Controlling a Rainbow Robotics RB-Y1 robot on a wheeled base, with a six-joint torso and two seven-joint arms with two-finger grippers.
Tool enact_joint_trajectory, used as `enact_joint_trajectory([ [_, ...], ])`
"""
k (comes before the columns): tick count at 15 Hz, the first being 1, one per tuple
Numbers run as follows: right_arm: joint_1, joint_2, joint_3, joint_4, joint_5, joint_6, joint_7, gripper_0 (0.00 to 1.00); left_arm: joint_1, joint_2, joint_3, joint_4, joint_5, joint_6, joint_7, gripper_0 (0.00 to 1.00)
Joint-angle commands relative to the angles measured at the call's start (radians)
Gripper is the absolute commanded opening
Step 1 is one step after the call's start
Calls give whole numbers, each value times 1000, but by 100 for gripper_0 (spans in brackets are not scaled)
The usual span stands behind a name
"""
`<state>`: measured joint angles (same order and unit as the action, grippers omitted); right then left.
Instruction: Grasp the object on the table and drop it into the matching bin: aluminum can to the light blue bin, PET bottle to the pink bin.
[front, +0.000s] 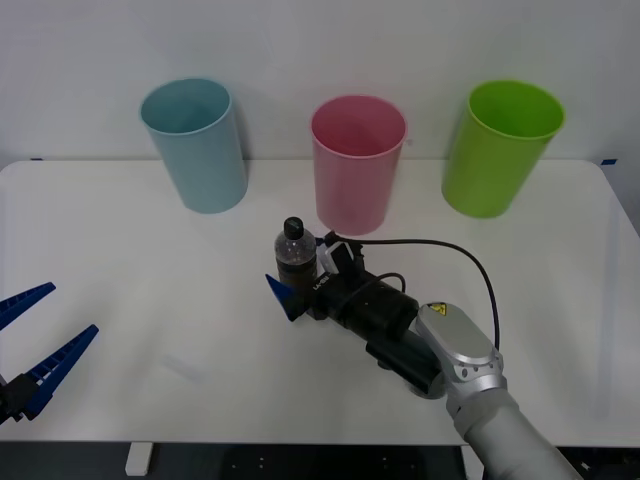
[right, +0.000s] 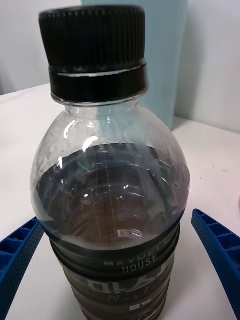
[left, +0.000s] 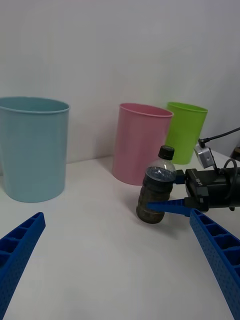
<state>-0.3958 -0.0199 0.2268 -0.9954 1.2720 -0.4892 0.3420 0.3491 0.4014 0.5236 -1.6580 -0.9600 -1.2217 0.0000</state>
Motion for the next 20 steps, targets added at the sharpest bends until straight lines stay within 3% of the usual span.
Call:
enact_joint_trajectory([
  [1,0,2,0,0,-3,0,11,52,0,0,0,0,0,0,0,100],
  [2,0,0,0,0,-8,0,11,0,0,0,0,0,0,0,0,100],
  [13,3,-14,0,-22,-20,-2,14,0,0,0,0,0,0,0,0,100],
  [20,109,-106,6,-184,-45,-6,-28,0,0,0,0,0,0,0,0,100],
])
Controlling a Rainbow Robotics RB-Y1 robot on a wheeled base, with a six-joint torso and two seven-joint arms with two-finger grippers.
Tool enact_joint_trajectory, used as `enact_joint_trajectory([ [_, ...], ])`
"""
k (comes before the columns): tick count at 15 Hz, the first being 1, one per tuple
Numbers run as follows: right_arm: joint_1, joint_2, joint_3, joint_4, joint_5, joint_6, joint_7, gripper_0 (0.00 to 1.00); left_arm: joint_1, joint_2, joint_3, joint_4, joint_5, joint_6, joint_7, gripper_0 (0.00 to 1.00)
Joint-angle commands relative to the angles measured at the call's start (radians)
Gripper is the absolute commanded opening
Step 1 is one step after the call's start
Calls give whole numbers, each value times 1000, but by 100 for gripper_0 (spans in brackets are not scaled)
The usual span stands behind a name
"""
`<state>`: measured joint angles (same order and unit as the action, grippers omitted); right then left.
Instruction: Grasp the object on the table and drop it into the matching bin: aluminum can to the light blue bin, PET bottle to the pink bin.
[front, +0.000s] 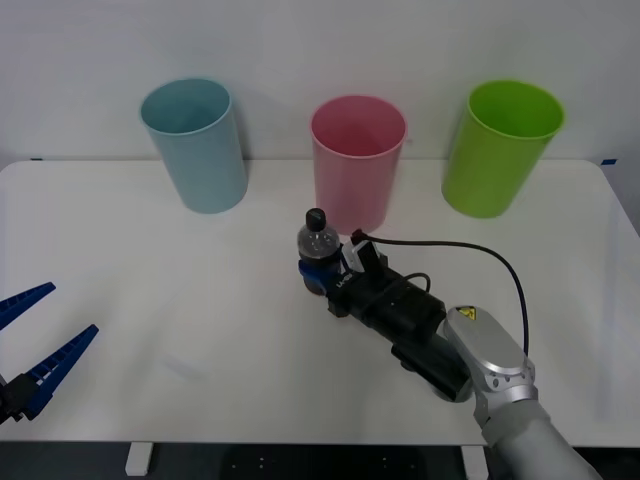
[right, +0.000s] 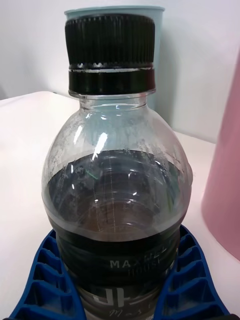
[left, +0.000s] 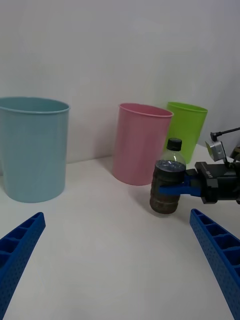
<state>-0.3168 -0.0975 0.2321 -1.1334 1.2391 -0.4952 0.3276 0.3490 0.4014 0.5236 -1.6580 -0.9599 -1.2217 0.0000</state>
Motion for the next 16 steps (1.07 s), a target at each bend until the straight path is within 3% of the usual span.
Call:
enact_joint_trajectory([
  [1,45,-45,3,-71,-20,0,-19,0,0,0,0,0,0,0,0,100],
  [5,119,-126,4,-197,-49,0,-59,0,0,0,0,0,0,0,0,100],
  [13,292,-291,-51,-496,-50,-10,-314,0,0,0,0,0,0,0,0,100],
  [16,324,-318,-89,-563,-49,-19,-387,0,0,0,0,0,0,0,0,100],
])
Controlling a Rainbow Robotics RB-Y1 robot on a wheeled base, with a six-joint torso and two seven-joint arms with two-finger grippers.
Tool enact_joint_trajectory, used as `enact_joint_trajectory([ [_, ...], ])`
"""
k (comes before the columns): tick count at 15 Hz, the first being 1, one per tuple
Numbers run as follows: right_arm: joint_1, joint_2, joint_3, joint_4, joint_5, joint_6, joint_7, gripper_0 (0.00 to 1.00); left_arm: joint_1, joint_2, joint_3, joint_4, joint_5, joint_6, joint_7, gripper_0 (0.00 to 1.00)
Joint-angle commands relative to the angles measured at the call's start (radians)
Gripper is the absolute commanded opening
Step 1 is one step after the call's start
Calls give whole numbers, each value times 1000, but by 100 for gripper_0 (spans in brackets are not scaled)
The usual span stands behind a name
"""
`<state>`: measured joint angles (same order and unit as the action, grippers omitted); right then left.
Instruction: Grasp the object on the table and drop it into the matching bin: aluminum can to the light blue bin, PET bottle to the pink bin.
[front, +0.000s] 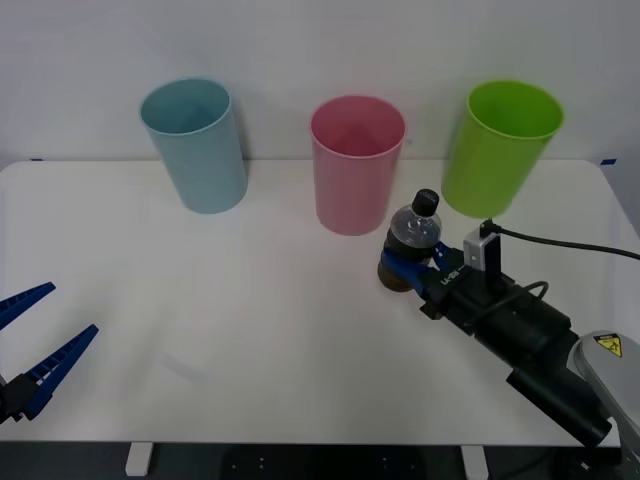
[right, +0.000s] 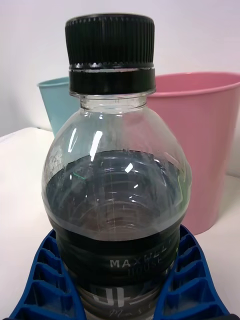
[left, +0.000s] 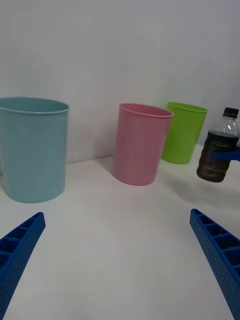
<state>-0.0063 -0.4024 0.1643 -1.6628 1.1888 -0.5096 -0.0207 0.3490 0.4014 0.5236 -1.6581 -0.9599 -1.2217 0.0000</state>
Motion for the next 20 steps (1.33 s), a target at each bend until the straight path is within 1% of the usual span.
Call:
enact_joint_trajectory([
  [1,14,-26,-31,-51,8,-4,-68,0,0,0,0,0,0,0,0,100],
  [4,12,-50,-49,-109,22,-6,-148,0,0,0,0,0,0,0,0,100],
  [9,-34,-88,-57,-172,23,-6,-179,0,0,0,0,0,0,0,0,100],
  [11,-75,-105,-57,-183,25,-18,-252,0,0,0,0,0,0,0,0,100],
  [16,-205,-148,-57,-167,26,-52,-389,0,0,0,0,0,0,0,0,100],
  [18,-261,-164,-57,-135,26,-76,-398,0,0,0,0,0,0,0,0,100],
  [20,-328,-167,-57,-74,28,-102,-404,0,0,0,0,0,0,0,0,100],
])
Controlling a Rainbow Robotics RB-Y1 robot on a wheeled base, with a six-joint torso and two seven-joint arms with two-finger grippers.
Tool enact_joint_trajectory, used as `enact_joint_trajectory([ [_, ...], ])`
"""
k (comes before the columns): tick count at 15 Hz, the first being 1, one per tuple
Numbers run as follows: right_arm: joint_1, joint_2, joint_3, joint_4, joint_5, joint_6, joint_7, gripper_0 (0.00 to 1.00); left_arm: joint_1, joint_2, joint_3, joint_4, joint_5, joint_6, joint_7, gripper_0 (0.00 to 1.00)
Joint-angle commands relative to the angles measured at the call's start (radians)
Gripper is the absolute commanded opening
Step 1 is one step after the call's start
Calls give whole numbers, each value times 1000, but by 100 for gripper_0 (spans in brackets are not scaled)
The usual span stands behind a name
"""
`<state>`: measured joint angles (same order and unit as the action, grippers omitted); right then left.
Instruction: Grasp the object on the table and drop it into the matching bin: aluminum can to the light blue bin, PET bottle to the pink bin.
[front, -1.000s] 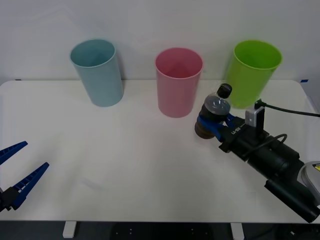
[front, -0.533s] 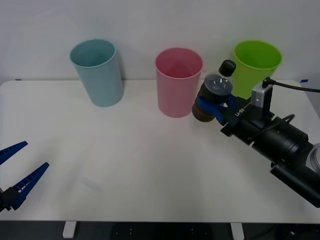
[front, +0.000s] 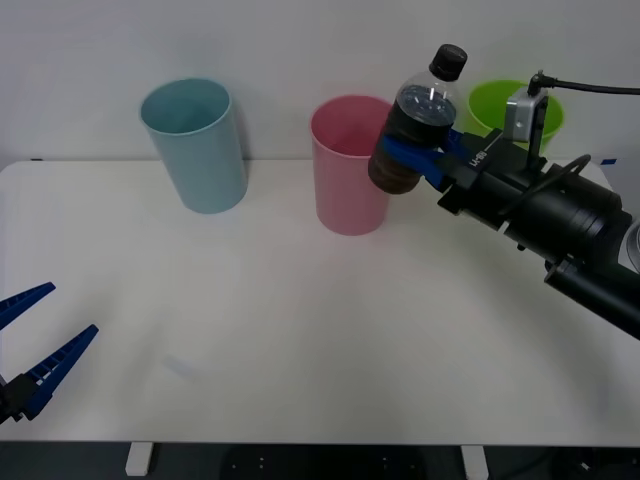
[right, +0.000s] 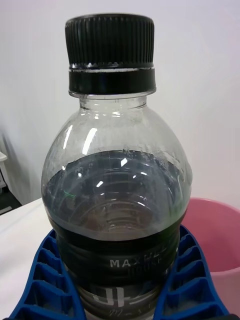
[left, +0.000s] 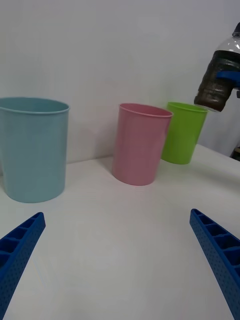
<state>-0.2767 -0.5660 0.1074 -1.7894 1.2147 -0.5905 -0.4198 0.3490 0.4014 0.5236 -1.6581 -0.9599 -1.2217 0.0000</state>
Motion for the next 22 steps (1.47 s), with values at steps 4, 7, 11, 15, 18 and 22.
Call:
enact_joint_trajectory([
  [4,-197,12,0,191,19,-57,-5,0,0,0,0,0,0,0,0,100],
  [7,-274,48,0,285,74,-64,-5,0,0,0,0,0,0,0,0,100],
  [11,-400,118,0,452,154,-66,4,0,0,0,0,0,0,0,0,100],
  [15,-501,166,-2,613,198,-64,19,0,0,0,0,0,0,0,0,100],
  [18,-547,192,-2,690,215,-45,33,0,0,0,0,0,0,0,0,100],
  [22,-559,213,-2,714,226,-14,49,0,0,0,0,0,0,0,0,100],
])
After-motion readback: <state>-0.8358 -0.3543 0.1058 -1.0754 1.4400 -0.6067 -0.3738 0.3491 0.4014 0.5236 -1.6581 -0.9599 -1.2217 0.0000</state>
